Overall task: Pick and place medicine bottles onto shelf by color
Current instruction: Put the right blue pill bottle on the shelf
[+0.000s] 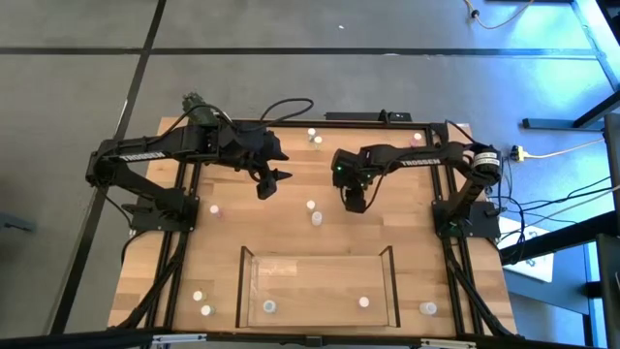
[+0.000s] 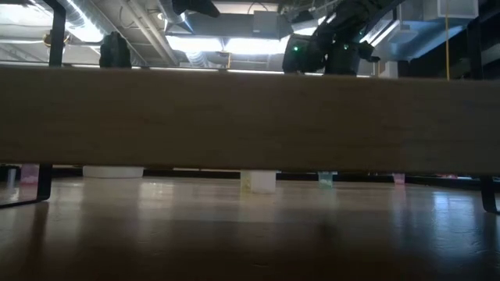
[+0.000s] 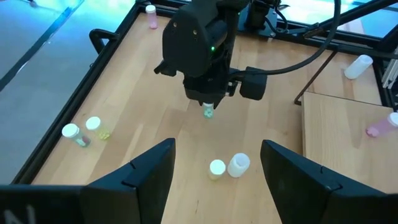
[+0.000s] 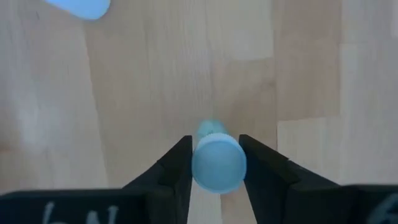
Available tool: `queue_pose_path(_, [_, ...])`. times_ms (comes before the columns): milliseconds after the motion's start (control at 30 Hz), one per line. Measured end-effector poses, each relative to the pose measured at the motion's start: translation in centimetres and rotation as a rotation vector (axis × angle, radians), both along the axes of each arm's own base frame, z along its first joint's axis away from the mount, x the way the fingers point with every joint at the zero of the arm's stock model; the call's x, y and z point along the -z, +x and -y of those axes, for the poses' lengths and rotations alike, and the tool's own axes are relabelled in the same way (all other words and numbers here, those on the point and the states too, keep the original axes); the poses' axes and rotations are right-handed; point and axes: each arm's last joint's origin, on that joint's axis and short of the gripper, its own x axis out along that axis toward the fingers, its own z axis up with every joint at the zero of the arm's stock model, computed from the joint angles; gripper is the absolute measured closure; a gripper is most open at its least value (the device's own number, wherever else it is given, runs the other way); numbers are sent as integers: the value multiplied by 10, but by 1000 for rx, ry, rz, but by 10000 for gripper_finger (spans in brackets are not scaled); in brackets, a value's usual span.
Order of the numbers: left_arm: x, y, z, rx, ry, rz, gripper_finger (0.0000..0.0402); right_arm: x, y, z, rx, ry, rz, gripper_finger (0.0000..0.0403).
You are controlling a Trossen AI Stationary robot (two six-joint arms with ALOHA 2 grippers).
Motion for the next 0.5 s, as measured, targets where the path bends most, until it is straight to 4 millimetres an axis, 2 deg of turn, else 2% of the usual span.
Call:
queue_pose_path(300, [0, 0, 0, 14, 17, -4, 171, -48, 11, 0, 169, 48, -21, 282])
queue_pose_path(500, [0, 0, 0, 37, 46, -10, 171, -91, 23, -18, 215, 34, 50, 284])
